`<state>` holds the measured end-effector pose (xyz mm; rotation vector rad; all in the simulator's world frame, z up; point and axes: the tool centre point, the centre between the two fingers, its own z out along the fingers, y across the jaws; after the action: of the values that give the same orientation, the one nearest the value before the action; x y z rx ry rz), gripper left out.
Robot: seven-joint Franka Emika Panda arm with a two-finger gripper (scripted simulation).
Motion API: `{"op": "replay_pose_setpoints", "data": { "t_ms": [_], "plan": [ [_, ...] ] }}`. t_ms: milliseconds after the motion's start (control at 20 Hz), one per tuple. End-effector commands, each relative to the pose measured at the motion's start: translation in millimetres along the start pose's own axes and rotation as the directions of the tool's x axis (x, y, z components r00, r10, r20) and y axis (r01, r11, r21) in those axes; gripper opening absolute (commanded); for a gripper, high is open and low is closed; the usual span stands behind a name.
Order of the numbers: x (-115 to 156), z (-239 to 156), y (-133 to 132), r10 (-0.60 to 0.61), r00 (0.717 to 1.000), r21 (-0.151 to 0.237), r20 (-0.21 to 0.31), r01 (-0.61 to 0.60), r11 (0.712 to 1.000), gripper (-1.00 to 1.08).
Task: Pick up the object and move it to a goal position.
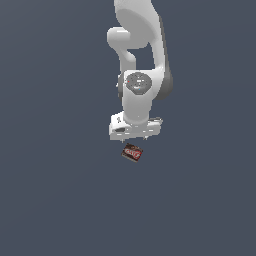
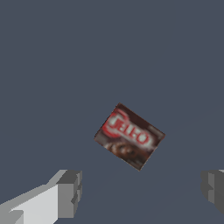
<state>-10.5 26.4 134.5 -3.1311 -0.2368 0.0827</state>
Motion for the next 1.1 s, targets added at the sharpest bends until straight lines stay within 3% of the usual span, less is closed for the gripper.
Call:
{"op": "replay_pose_setpoints", "data": {
  "t_ms": [0,250,500,750,1050],
  "plan": [
    [0.3,4.4,1.2,-0.053,0.999,-0.003,-0.001,0.053,0.999,1.0],
    [1.1,15.3,3.7,-0.188,0.982,-0.01,-0.004,0.188,0.982,1.0],
    [2.0,26.9,5.7,-0.333,0.943,-0.017,-0.007,0.333,0.943,1.0],
    [2.8,38.0,7.1,-0.471,0.882,-0.023,-0.01,0.471,0.882,1.0],
    [3.8,50.6,7.7,-0.622,0.783,-0.03,-0.015,0.621,0.783,1.0]
  ]
}}
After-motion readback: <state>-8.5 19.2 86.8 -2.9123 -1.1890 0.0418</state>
